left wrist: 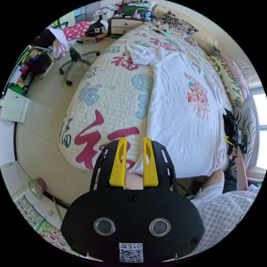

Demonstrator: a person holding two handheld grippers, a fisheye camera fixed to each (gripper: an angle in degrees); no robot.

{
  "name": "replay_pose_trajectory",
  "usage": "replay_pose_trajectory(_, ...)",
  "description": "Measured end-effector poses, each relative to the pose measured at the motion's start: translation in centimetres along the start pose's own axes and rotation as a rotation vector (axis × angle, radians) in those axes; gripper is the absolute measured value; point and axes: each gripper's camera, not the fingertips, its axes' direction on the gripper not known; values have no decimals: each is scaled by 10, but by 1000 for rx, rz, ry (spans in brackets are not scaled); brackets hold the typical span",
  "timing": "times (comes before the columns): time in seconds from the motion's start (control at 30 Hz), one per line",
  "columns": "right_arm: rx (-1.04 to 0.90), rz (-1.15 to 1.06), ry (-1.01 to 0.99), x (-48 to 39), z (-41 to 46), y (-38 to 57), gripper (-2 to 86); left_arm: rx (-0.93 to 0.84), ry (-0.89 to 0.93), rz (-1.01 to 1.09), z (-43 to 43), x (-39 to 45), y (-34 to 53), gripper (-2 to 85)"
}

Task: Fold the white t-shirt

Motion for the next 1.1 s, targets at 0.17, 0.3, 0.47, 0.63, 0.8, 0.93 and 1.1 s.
replay_pose_trajectory(0.17, -110, 12, -61, -12, 35, 74, 110, -111, 36, 45, 23, 0, 9, 92)
replay_pose_trajectory(0.3, -184, 14, -48, -16, 72, 94, 99, -115, 25, 59, 39, 3, 3, 92)
replay_pose_trajectory(0.47, -204, -13, -11, -19, 80, 100, 44, -163, 24, 134, 47, 11, 2, 67)
replay_pose_trajectory(0.63, -222, -26, -32, -22, 89, 109, -4, -181, 58, 148, 57, 18, -4, 11)
replay_pose_trajectory(0.8, -192, -43, -31, -24, 72, 125, -9, -147, 70, 181, 44, 28, 3, -2)
replay_pose_trajectory(0.93, -212, -66, -1, -28, 69, 132, -9, -145, 67, 208, 45, 41, 9, -1)
replay_pose_trajectory(1.1, -224, -64, 66, -32, 81, 133, 1, -169, 40, 163, 67, 56, 3, 22)
